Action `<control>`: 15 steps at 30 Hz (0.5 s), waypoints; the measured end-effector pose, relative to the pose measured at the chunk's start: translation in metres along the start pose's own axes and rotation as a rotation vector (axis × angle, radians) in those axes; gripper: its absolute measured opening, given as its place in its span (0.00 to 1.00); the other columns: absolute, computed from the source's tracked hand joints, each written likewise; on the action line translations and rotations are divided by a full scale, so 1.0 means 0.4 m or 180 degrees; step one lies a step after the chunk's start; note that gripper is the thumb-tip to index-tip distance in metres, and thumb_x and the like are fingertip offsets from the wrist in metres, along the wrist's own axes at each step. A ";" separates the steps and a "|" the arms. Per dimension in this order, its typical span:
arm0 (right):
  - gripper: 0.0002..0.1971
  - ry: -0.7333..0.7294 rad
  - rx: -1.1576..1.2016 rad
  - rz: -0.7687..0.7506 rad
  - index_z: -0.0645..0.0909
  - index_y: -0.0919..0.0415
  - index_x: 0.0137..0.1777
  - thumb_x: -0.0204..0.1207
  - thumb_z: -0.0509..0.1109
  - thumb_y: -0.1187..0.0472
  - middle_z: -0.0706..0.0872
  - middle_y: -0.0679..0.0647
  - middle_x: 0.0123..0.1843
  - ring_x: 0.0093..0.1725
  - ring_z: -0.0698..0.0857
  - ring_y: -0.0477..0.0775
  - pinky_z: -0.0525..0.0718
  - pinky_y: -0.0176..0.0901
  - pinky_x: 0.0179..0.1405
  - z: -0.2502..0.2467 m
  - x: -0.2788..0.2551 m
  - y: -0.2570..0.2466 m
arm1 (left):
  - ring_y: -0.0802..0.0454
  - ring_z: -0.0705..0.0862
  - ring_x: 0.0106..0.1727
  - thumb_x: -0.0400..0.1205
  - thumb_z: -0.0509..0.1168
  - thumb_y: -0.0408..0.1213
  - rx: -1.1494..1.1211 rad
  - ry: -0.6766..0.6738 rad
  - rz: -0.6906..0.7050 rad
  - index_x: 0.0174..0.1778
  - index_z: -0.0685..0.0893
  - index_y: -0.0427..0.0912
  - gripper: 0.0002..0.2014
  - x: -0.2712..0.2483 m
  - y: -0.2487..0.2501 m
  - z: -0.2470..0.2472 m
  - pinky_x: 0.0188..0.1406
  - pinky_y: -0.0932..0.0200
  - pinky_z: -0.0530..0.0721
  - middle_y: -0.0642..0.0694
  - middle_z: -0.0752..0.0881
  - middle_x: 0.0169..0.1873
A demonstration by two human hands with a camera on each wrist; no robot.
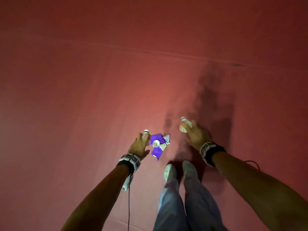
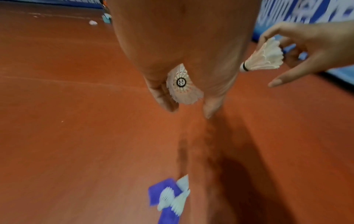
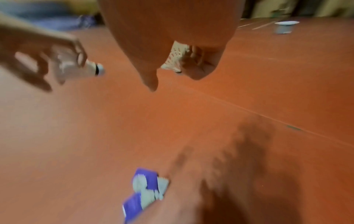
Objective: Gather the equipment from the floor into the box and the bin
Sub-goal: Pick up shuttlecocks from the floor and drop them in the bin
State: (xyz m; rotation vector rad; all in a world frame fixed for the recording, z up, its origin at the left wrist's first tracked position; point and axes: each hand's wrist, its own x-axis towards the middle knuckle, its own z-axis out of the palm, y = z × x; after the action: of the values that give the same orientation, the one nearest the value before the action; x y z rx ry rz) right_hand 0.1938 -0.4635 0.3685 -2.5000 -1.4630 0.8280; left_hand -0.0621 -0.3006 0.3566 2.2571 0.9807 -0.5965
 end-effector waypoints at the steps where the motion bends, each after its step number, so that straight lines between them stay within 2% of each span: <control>1: 0.36 0.0305 0.0201 0.0116 0.70 0.41 0.80 0.71 0.75 0.58 0.79 0.58 0.65 0.46 0.89 0.68 0.90 0.57 0.37 -0.061 -0.029 -0.012 | 0.33 0.84 0.61 0.76 0.78 0.36 -0.0183 0.0119 0.0066 0.85 0.57 0.49 0.46 -0.019 0.056 -0.056 0.58 0.42 0.87 0.40 0.68 0.72; 3: 0.36 0.0917 0.0855 0.0426 0.70 0.40 0.80 0.73 0.78 0.58 0.81 0.55 0.63 0.52 0.89 0.66 0.90 0.55 0.45 -0.203 -0.099 -0.051 | 0.34 0.87 0.56 0.77 0.77 0.36 -0.0475 0.0346 0.0289 0.81 0.65 0.48 0.39 -0.052 0.170 -0.159 0.55 0.44 0.88 0.41 0.68 0.72; 5: 0.31 0.1523 0.1216 0.0667 0.76 0.45 0.77 0.73 0.79 0.55 0.86 0.54 0.61 0.53 0.89 0.62 0.88 0.50 0.47 -0.331 -0.164 -0.071 | 0.35 0.86 0.51 0.75 0.78 0.34 -0.0697 0.0553 0.0564 0.74 0.68 0.54 0.35 -0.083 0.287 -0.248 0.52 0.41 0.89 0.44 0.68 0.70; 7: 0.26 0.2036 0.1767 0.0897 0.80 0.49 0.72 0.75 0.81 0.52 0.90 0.51 0.58 0.50 0.88 0.53 0.85 0.39 0.48 -0.457 -0.241 -0.086 | 0.36 0.84 0.52 0.74 0.76 0.30 -0.0811 0.0807 0.0841 0.68 0.69 0.58 0.33 -0.115 0.404 -0.318 0.56 0.42 0.88 0.45 0.69 0.67; 9: 0.20 0.2532 0.2376 0.0883 0.81 0.48 0.66 0.76 0.81 0.52 0.91 0.44 0.55 0.47 0.87 0.42 0.82 0.30 0.50 -0.564 -0.331 -0.086 | 0.40 0.83 0.54 0.73 0.75 0.26 -0.0947 0.1038 0.1090 0.66 0.72 0.58 0.32 -0.158 0.527 -0.376 0.59 0.47 0.86 0.45 0.71 0.64; 11: 0.20 0.2945 0.2796 0.0901 0.78 0.41 0.64 0.76 0.81 0.50 0.91 0.40 0.54 0.51 0.90 0.42 0.87 0.38 0.55 -0.644 -0.422 -0.069 | 0.51 0.81 0.55 0.73 0.73 0.24 -0.1038 0.1251 0.1383 0.67 0.77 0.50 0.29 -0.205 0.643 -0.415 0.62 0.53 0.84 0.45 0.74 0.64; 13: 0.23 0.3280 0.3148 0.1021 0.76 0.35 0.66 0.76 0.81 0.46 0.90 0.36 0.55 0.51 0.91 0.45 0.90 0.50 0.56 -0.700 -0.515 -0.035 | 0.63 0.77 0.54 0.72 0.72 0.22 -0.1162 0.1346 0.1699 0.65 0.80 0.43 0.26 -0.254 0.753 -0.439 0.61 0.64 0.79 0.45 0.77 0.61; 14: 0.24 0.3445 0.3303 0.1084 0.75 0.33 0.67 0.75 0.81 0.44 0.89 0.33 0.56 0.49 0.90 0.47 0.91 0.54 0.53 -0.719 -0.561 -0.015 | 0.65 0.76 0.52 0.71 0.72 0.22 -0.1186 0.1342 0.1835 0.63 0.81 0.44 0.25 -0.280 0.808 -0.446 0.58 0.69 0.77 0.47 0.79 0.58; 15: 0.25 0.3591 0.3415 0.1188 0.75 0.34 0.68 0.75 0.81 0.43 0.87 0.30 0.56 0.47 0.89 0.48 0.91 0.57 0.50 -0.740 -0.613 0.002 | 0.64 0.77 0.51 0.71 0.72 0.23 -0.1189 0.1294 0.1964 0.61 0.80 0.46 0.24 -0.307 0.866 -0.450 0.55 0.70 0.76 0.51 0.80 0.55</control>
State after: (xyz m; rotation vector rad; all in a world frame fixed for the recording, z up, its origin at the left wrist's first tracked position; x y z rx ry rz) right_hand 0.2543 -0.6223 0.7133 -1.7444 -0.0785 0.0364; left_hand 0.1542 -0.4289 0.6796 2.2003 0.4590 0.2981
